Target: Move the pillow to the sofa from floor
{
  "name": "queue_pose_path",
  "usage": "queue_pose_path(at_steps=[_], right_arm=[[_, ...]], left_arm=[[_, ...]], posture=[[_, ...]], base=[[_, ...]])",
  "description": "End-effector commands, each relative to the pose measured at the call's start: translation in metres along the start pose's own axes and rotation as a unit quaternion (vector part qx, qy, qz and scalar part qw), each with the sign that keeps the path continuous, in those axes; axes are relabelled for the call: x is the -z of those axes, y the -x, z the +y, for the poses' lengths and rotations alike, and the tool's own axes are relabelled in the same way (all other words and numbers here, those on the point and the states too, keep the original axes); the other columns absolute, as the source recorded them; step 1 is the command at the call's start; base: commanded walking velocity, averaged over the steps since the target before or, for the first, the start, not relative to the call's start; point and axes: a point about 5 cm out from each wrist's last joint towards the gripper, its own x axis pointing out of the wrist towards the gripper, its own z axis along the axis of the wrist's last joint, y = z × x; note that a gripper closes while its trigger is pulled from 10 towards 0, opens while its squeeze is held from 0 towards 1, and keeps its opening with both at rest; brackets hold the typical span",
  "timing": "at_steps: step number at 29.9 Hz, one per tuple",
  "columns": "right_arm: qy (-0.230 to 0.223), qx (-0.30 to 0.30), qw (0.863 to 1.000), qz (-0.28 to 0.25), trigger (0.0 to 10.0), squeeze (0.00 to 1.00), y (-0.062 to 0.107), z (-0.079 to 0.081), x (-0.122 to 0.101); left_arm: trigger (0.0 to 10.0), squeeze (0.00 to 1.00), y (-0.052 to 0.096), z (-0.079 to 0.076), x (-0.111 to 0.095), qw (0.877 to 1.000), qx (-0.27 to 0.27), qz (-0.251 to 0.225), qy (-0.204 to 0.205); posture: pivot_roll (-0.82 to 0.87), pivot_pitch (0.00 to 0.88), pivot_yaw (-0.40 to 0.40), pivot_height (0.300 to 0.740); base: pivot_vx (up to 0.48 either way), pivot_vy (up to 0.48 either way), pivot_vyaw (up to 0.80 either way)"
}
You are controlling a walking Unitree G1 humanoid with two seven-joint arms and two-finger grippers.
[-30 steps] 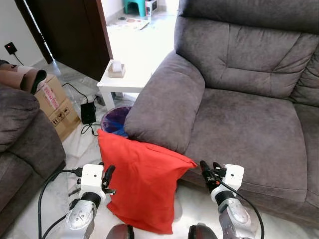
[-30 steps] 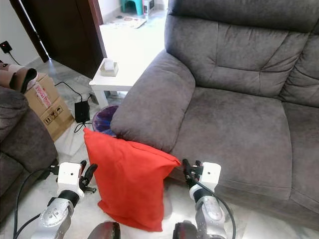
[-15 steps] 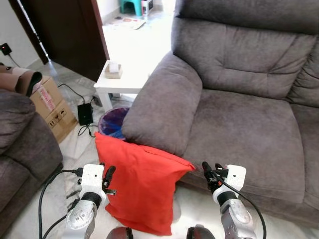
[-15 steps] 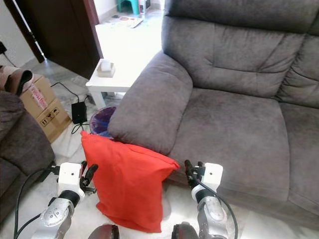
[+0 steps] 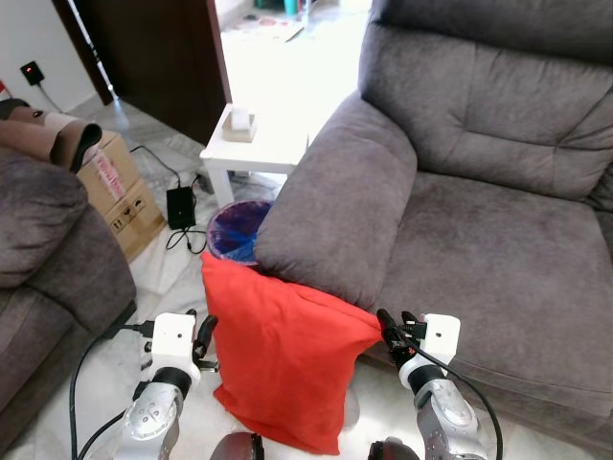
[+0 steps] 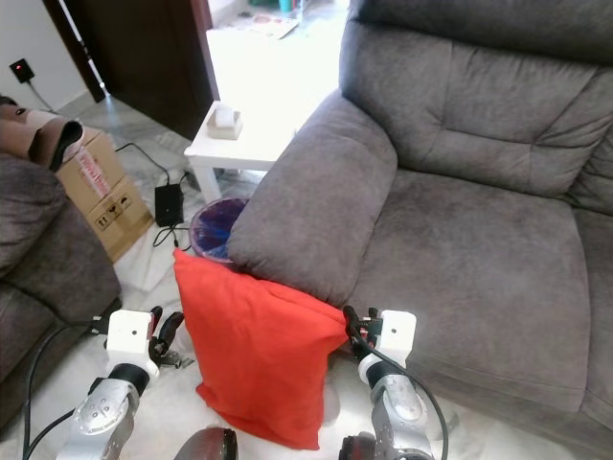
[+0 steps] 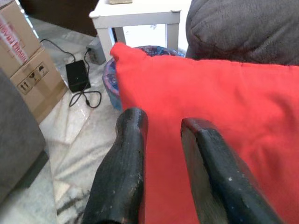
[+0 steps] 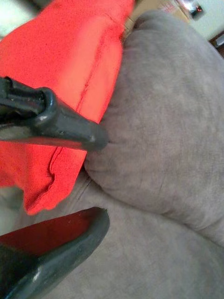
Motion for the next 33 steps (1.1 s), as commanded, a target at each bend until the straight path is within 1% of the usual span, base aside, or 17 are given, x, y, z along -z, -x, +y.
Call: queue_pose_path(at_steps=[1,2,3,5,7,9,11,12,19,20,21,23,25,26,27,31,33], right_arm=[[0.032,-0.018,0.999,0.021,10.0,0.9,0.003,0.001,0.006],[0.085,-0.043,0.995,0.034,10.0,1.0,0.003,0.002,0.007],[0.127,-0.059,0.989,0.045,10.0,1.0,0.003,0.001,0.007],[0.18,-0.063,0.98,0.054,10.0,1.0,0.001,-0.003,0.004],[0.256,-0.077,0.962,0.056,10.0,1.0,-0.001,-0.008,-0.002],[0.269,-0.082,0.958,0.057,10.0,1.0,-0.001,-0.008,-0.003],[0.315,-0.095,0.942,0.068,10.0,1.0,-0.002,-0.009,-0.003],[0.353,-0.11,0.924,0.094,10.0,0.0,-0.002,-0.011,-0.001],[0.399,-0.108,0.904,0.107,10.0,0.0,-0.004,-0.013,0.0],[0.409,-0.111,0.899,0.11,10.0,0.34,-0.005,-0.011,0.001],[0.426,-0.114,0.89,0.112,10.0,0.96,-0.006,-0.009,0.001],[0.446,-0.118,0.88,0.112,10.0,1.0,-0.007,-0.006,0.002],[0.445,-0.115,0.881,0.112,10.0,1.0,-0.008,-0.005,0.002],[0.445,-0.112,0.882,0.112,10.0,0.59,-0.008,-0.005,0.001],[0.45,-0.108,0.879,0.112,10.0,0.0,-0.011,-0.003,0.0],[0.452,-0.102,0.88,0.11,10.0,0.0,-0.015,0.001,-0.002],[0.464,-0.105,0.874,0.102,10.0,0.0,-0.017,0.004,-0.005]], left_arm=[[10.0,0.0,0.006,0.005,0.007,1.0,-0.008,0.015,0.003],[10.0,0.0,0.006,0.005,0.006,1.0,-0.008,0.015,0.003],[10.0,0.0,0.005,0.005,0.006,1.0,-0.008,0.015,0.003],[10.0,0.0,0.005,0.006,0.006,1.0,-0.007,0.014,0.002],[10.0,0.0,0.005,0.007,0.006,1.0,-0.008,0.014,0.002],[10.0,0.0,0.005,0.007,0.006,1.0,-0.008,0.014,0.002],[10.0,0.0,0.005,0.007,0.006,1.0,-0.007,0.015,0.002],[10.0,0.0,0.006,0.006,0.006,1.0,-0.002,0.016,0.003],[10.0,0.0,0.007,0.007,0.005,1.0,0.0,0.014,0.001],[10.0,0.0,0.008,0.007,0.005,1.0,-0.001,0.013,0.001],[10.0,0.0,0.008,0.007,0.005,1.0,-0.001,0.013,0.0],[10.0,0.0,0.01,0.007,0.004,1.0,0.0,0.011,-0.001],[10.0,0.0,0.011,0.007,0.004,1.0,0.0,0.011,-0.001],[10.0,0.0,0.011,0.007,0.003,1.0,0.0,0.01,-0.001],[10.0,0.0,0.012,0.007,0.002,1.0,0.0,0.008,-0.002],[10.0,0.0,0.014,0.007,-0.001,1.0,-0.001,0.003,0.001],[10.0,0.0,0.016,0.008,-0.006,1.0,-0.012,-0.004,0.017]], posture=[[0.02,0.191,0.042,0.63],[0.02,0.191,0.042,0.63],[0.02,0.191,0.041,0.63],[0.03,0.191,0.041,0.63],[0.03,0.189,0.044,0.63],[0.03,0.189,0.045,0.63],[0.03,0.189,0.045,0.63],[0.03,0.185,0.051,0.63],[0.04,0.183,0.052,0.63],[0.05,0.183,0.054,0.63],[0.05,0.184,0.054,0.63],[0.06,0.185,0.056,0.63],[0.06,0.186,0.056,0.63],[0.06,0.186,0.056,0.63],[0.07,0.194,0.057,0.63],[0.09,0.211,0.052,0.63],[0.12,0.227,0.048,0.63]], base=[[0.0,0.0,0.0],[0.0,0.0,0.0],[0.0,0.0,0.0],[0.0,0.0,0.0],[0.0,0.0,0.0],[0.0,0.0,0.0],[0.0,0.0,0.0],[0.0,0.0,0.0],[0.0,0.0,0.0],[0.0,0.0,0.0],[0.0,0.0,0.0],[0.0,0.0,0.0],[0.0,0.0,0.0],[0.0,0.0,0.0],[0.0,0.0,0.0],[0.0,0.0,0.0],[0.0,0.0,0.0]])
